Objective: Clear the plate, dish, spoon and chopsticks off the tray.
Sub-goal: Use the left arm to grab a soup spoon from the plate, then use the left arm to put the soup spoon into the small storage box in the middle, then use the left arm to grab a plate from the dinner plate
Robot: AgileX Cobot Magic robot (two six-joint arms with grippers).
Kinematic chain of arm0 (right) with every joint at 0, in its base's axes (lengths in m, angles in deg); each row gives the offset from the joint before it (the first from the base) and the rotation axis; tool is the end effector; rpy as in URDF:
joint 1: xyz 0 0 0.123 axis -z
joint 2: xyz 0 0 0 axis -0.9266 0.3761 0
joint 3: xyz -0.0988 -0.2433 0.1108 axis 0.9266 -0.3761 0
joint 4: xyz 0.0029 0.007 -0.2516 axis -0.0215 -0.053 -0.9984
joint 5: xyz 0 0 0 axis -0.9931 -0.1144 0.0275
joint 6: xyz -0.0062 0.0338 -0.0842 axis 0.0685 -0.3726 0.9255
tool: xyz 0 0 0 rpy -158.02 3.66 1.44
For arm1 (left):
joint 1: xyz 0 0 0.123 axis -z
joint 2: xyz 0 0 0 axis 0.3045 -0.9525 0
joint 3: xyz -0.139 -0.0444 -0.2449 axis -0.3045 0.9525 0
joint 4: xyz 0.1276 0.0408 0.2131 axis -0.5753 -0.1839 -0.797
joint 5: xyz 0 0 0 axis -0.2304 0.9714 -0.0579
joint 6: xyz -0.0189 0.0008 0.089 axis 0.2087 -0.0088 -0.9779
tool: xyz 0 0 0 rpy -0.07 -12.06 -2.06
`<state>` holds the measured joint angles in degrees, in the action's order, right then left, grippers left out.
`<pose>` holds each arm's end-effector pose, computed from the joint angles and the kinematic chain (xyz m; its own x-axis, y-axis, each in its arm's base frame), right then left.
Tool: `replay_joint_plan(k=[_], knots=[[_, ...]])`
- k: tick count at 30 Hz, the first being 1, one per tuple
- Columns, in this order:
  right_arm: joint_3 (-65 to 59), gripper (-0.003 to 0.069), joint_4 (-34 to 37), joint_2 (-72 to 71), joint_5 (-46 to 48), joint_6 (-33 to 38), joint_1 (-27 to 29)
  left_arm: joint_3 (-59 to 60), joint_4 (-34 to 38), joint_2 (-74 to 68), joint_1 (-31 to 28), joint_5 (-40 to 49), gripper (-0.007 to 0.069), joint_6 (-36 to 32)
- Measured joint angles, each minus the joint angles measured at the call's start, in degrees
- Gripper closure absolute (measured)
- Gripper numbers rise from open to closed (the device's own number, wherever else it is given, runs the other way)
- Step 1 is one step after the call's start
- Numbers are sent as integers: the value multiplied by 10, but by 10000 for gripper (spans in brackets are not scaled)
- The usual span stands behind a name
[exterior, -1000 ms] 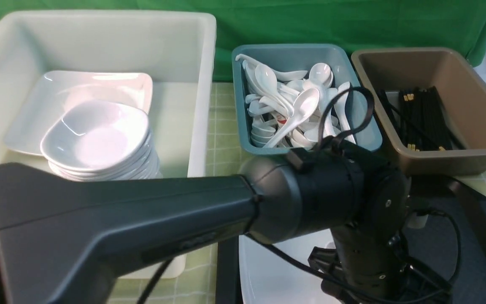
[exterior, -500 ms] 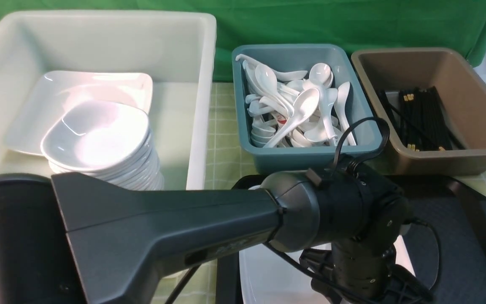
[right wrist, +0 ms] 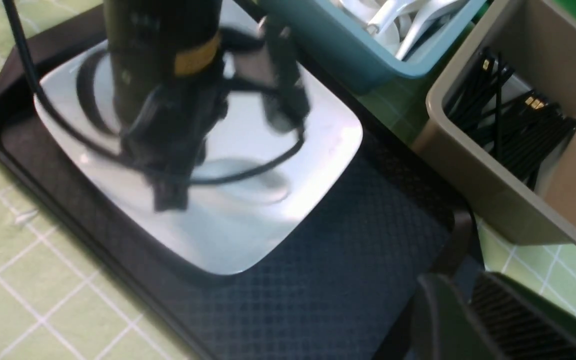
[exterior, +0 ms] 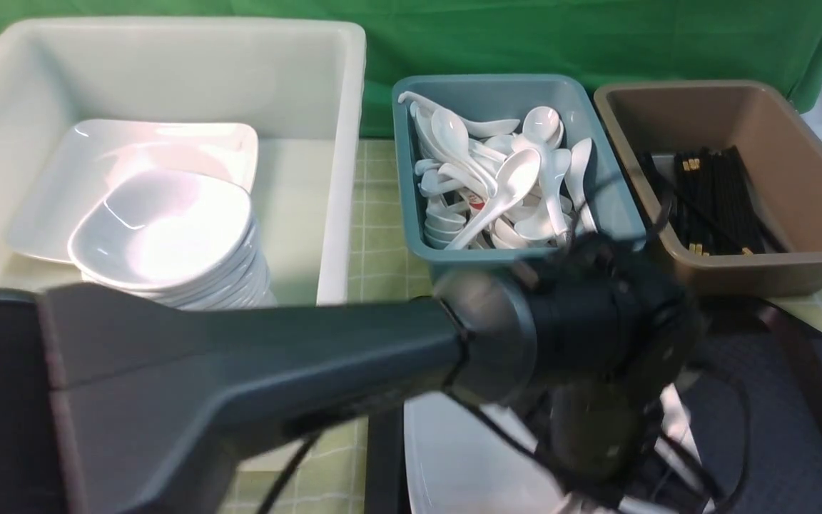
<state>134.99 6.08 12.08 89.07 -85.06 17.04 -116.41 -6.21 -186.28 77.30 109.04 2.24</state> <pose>0.0531 0.0154 0.3834 -0.2419 -0.5495 -0.7997 -0.5934 0.7358 -0.3262 0.2226 -0.3769 0.2092 -0.7320 0.6480 -0.2105 0.6708 0.7396 -0.0559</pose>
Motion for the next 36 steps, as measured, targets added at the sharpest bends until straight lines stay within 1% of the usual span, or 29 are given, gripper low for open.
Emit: replay_joint_plan(k=[3, 4, 6, 8, 9, 11, 12, 13, 14, 16, 17, 19, 20, 21, 22, 23, 25, 26, 27, 28, 29, 30, 31, 32, 33, 34, 35, 36], knots=[[0, 524, 0, 0, 0, -12, 0, -58, -61, 29, -9, -6, 539, 0], [0, 522, 0, 0, 0, -19, 0, -96, -95, 35, -27, -21, 539, -6], [0, 519, 1, 0, 0, -31, 0, -130, -113, 35, -57, -47, 539, -18], [0, 517, 3, 0, 1, -43, 0, -168, -121, 22, -111, -97, 539, -34], [0, 517, 6, 0, 2, -47, 0, -177, -120, 16, -126, -121, 539, -41], [0, 515, 15, 0, 3, -50, 0, -201, -92, -6, -174, -188, 538, -78], [0, 515, 18, 0, 3, -51, 0, -204, -84, -13, -188, -199, 538, -89], [0, 515, 29, 0, 3, -53, 0, -210, -46, -29, -214, -242, 518, -136], [0, 515, 36, 0, 3, -55, 0, -212, -20, -43, -231, -263, 491, -163], [0, 515, 48, 0, 4, -57, 0, -212, 3, -60, -248, -288, 426, -198], [0, 515, 49, 0, 4, -58, 0, -212, 7, -61, -249, -290, 416, -200], [0, 515, 60, 0, 4, -59, 0, -212, 20, -80, -262, -292, 238, -214], [0, 515, 61, 0, 5, -59, 0, -212, 23, -80, -264, -290, 200, -214], [0, 515, 62, 0, 5, -59, 0, -212, 24, -80, -264, -286, 188, -214], [0, 515, 62, 0, 5, -59, 0, -212, 28, -76, -266, -269, 112, -214], [0, 515, 62, 0, 5, -59, 0, -212, 29, -68, -266, -251, 64, -216], [0, 515, 62, 0, 5, -59, 0, -212, 29, -52, -264, -220, 53, -224], [0, 515, 62, 0, 5, -59, 0, -212, 28, -34, -260, -183, 66, -239], [0, 515, 59, 0, 5, -59, 0, -212, 24, -13, -254, -141, 99, -261], [0, 515, 54, 0, 5, -59, 0, -210, 7, 16, -241, -92, 176, -284], [0, 515, 53, 0, 5, -59, 0, -207, 7, 24, -239, -80, 190, -291], [0, 515, 51, 0, 4, -59, 0, -197, -7, 51, -221, -51, 301, -316], [0, 515, 49, 0, 2, -57, 0, -178, -16, 75, -207, -21, 391, -338], [0, 515, 49, 0, 2, -57, 0, -170, -18, 79, -205, -17, 428, -347], [0, 515, 48, 0, 2, -55, 0, -152, -20, 101, -190, 1, 492, -365], [0, 515, 47, 0, 1, -53, 0, -130, -20, 118, -179, 10, 537, -382], [0, 515, 47, 0, 1, -51, 0, -86, -17, 143, -163, 17, 583, -404], [0, 515, 47, 0, 1, -49, 0, -37, -17, 176, -143, 15, 604, -416]])
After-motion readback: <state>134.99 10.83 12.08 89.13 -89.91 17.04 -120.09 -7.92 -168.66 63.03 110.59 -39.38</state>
